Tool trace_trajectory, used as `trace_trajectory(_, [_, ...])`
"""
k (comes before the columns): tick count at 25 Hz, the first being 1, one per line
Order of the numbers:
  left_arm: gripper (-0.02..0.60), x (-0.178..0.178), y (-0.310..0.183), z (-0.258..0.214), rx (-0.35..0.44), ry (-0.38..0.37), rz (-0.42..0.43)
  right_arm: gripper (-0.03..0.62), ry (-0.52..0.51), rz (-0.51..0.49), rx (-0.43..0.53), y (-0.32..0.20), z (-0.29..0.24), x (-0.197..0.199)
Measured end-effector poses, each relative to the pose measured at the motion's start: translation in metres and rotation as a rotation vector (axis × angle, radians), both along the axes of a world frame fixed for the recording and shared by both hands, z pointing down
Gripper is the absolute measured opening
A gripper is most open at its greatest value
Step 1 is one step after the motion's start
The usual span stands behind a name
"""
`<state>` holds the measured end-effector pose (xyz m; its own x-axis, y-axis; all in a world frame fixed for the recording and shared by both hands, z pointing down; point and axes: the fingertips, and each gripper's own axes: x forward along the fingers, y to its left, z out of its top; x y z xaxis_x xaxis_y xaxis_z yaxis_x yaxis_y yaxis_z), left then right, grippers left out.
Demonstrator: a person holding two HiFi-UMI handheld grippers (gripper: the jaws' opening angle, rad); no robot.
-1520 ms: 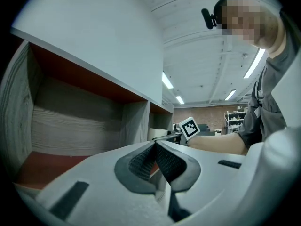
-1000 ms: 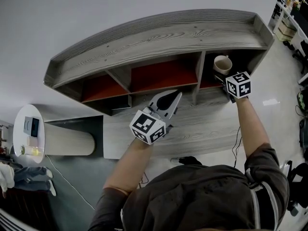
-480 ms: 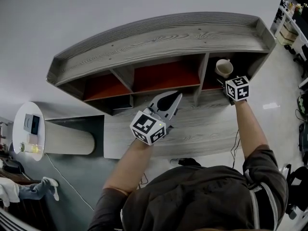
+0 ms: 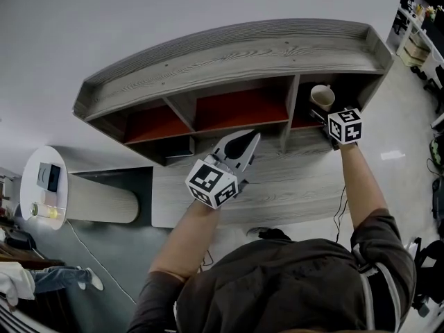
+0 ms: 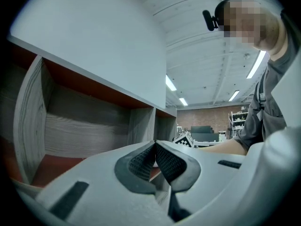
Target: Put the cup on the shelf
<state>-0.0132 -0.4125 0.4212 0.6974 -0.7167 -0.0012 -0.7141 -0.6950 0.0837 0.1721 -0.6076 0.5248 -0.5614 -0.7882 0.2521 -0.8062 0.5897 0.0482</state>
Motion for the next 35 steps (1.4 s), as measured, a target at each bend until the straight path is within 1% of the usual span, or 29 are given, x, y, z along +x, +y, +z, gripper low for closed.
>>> trace_trajectory(5, [0.002, -0.004, 0.013, -0.008, 0.011, -0.01, -0.016, 0.486, -0.015, 0.011, 0.021, 0.021, -0.017, 0.006])
trace_trajectory(12, [0.002, -0.008, 0.043, -0.026, 0.041, -0.016, -0.033, 0.486, -0.021, 0.029, 0.054, 0.066, -0.05, 0.012])
trace_trajectory(15, [0.002, -0.016, 0.06, -0.03, 0.047, -0.013, -0.05, 0.485, -0.005, 0.021, 0.058, 0.088, -0.062, 0.005])
trace_trajectory(18, [0.002, -0.027, 0.079, -0.035, 0.051, -0.005, -0.079, 0.472, -0.01, -0.025, 0.056, 0.113, -0.075, -0.013])
trace_trajectory(22, [0.002, -0.054, 0.107, -0.042, 0.061, -0.002, -0.143, 0.443, -0.037, -0.142, 0.062, 0.149, -0.093, -0.06])
trace_trajectory(29, [0.002, -0.123, 0.171, -0.062, 0.092, -0.011, -0.319, 0.402, -0.118, -0.419, 0.059, 0.214, -0.125, -0.176])
trace_trajectory(32, [0.002, -0.163, 0.206, -0.069, 0.11, -0.017, -0.428, 0.383, -0.141, -0.56, 0.061, 0.245, -0.134, -0.236])
trace_trajectory(35, [0.002, -0.21, 0.251, -0.076, 0.126, -0.028, -0.572, 0.36, -0.171, -0.729, 0.055, 0.284, -0.145, -0.305])
